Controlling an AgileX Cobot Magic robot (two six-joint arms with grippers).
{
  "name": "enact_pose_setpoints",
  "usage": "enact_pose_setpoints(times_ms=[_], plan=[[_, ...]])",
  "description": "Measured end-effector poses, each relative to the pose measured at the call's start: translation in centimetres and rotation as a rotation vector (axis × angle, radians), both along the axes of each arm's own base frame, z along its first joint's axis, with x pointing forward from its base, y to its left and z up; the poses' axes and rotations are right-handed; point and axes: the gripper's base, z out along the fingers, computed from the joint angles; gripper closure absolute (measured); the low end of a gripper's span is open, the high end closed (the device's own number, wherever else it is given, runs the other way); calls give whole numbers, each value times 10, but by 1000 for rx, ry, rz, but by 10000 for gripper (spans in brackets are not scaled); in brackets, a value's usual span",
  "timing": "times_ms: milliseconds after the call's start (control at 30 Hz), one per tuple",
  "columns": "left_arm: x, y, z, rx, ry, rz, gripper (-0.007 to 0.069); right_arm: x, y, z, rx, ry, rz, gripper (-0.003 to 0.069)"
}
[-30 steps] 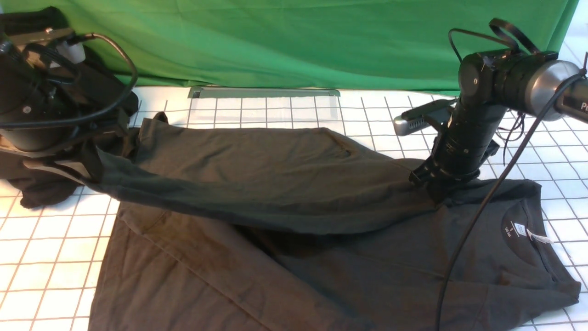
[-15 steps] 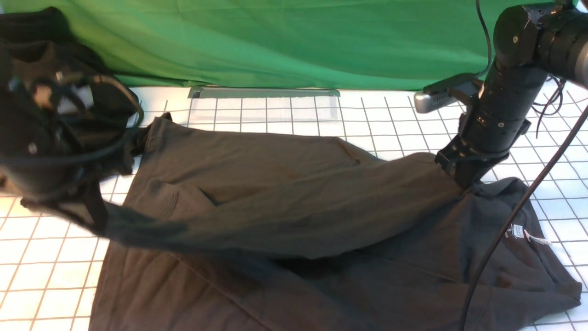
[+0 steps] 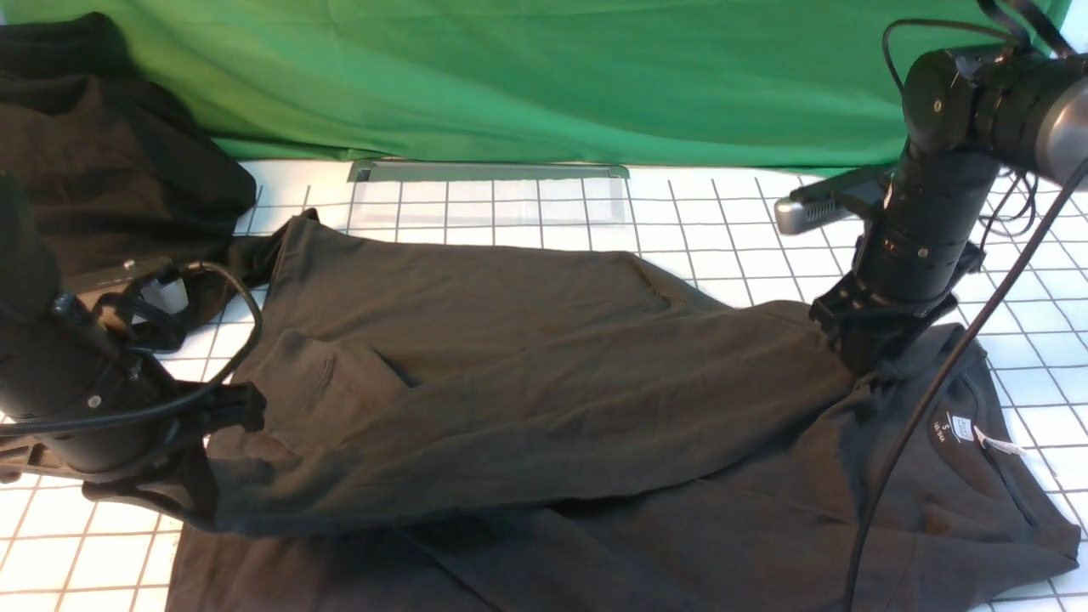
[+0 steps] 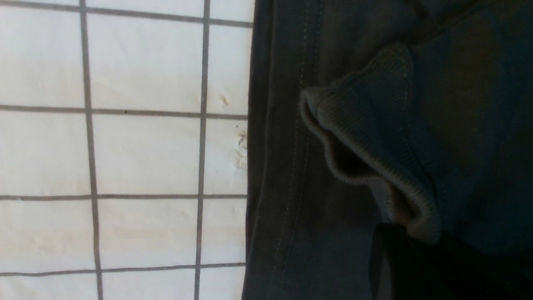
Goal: Fold a long-sleeved shirt over a white checkered tablecloth.
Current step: 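Fold the left side of the dark shirt inward over its body with the left gripper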
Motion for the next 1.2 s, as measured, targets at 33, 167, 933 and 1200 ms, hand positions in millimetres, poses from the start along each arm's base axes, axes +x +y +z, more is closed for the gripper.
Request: enact_pose_setpoints(times_ms=[33, 167, 933, 1200], plan=[[0, 0, 0, 0, 0, 0, 602, 2, 0, 7, 0, -23, -12, 257], [2, 0, -4, 9, 10, -7, 602, 9, 3, 44, 44, -139, -54, 209], [6, 1, -14, 25, 33, -18, 602, 58, 114, -38, 244, -271, 195, 235], [7, 1, -14, 25, 33, -17, 602, 61, 115, -39, 246, -302, 201, 616]])
